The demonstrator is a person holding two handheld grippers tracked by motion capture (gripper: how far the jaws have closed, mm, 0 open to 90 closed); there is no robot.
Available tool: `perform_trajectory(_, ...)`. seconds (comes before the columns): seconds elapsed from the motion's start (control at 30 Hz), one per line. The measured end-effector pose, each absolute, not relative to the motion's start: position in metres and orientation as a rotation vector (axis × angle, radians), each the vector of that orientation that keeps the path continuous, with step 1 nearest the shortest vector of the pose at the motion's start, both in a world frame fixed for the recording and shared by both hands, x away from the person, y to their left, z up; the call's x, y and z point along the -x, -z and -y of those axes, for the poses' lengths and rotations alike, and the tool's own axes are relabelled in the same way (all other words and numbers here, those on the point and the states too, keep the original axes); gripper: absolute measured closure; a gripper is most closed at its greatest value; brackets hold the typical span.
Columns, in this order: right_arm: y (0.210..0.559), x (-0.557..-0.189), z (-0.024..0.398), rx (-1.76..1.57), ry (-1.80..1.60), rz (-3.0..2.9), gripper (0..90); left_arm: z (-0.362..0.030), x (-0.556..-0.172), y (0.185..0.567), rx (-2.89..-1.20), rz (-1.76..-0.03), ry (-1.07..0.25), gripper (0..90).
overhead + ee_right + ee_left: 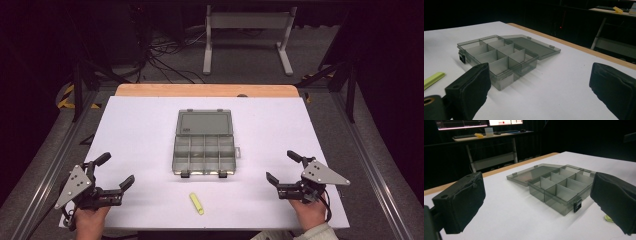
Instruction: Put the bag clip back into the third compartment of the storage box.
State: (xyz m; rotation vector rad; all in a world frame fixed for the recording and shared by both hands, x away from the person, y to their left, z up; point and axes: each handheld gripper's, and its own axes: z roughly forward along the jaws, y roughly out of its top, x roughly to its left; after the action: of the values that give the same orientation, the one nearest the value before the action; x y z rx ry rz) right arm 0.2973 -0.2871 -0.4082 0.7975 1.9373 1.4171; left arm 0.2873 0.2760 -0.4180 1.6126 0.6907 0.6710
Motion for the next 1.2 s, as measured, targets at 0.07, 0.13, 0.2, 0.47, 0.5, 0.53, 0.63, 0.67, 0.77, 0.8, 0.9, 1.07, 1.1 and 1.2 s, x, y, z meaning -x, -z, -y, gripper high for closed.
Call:
perform_trajectory(0.07,0.408,-0.297,0.286,-0.796,-1.412,-1.943,4.5,-0.277,-0.287,0.418,-1.617,-0.699,-0.671,0.9)
perform_trajectory(0.13,0.408,-0.298,0.285,-0.802,-1.418,-1.953,5.1,-0.277,-0.288,0.418,-1.618,-0.698,-0.675,1.0)
perform_trajectory(0.2,0.408,-0.298,0.285,-0.797,-1.413,-1.96,6.0,-0.276,-0.288,0.417,-1.621,-0.695,-0.681,1.1)
perform_trajectory(0.47,0.408,-0.298,0.282,-0.786,-1.427,-1.965,6.0,-0.276,-0.286,0.416,-1.631,-0.687,-0.694,1.5)
perform_trajectory(0.5,0.408,-0.298,0.282,-0.786,-1.429,-1.967,6.0,-0.276,-0.286,0.416,-1.63,-0.687,-0.697,1.5)
perform_trajectory(0.53,0.408,-0.298,0.282,-0.786,-1.429,-1.967,6.0,-0.276,-0.286,0.416,-1.63,-0.687,-0.697,1.4)
perform_trajectory(0.63,0.408,-0.299,0.282,-0.788,-1.428,-1.969,6.1,-0.276,-0.286,0.416,-1.632,-0.69,-0.688,1.4)
perform_trajectory(0.67,0.408,-0.299,0.282,-0.789,-1.427,-1.969,6.0,-0.276,-0.286,0.416,-1.631,-0.692,-0.687,1.5)
perform_trajectory(0.77,0.408,-0.299,0.281,-0.786,-1.432,-1.971,6.0,-0.276,-0.287,0.416,-1.633,-0.689,-0.681,1.4)
perform_trajectory(0.8,0.408,-0.299,0.281,-0.786,-1.432,-1.971,6.0,-0.276,-0.287,0.416,-1.633,-0.689,-0.681,1.4)
perform_trajectory(0.9,0.407,-0.301,0.277,-0.779,-1.443,-1.984,6.0,-0.275,-0.287,0.416,-1.634,-0.686,-0.685,1.5)
perform_trajectory(1.07,0.398,-0.304,0.263,-0.744,-1.453,-2.025,4.3,-0.276,-0.287,0.416,-1.632,-0.688,-0.684,1.4)
perform_trajectory(1.1,0.396,-0.305,0.258,-0.728,-1.46,-2.03,4.3,-0.276,-0.287,0.415,-1.634,-0.69,-0.684,1.4)
perform_trajectory(1.2,0.391,-0.309,0.25,-0.718,-1.484,-2.049,4.3,-0.276,-0.288,0.416,-1.63,-0.689,-0.681,1.4)
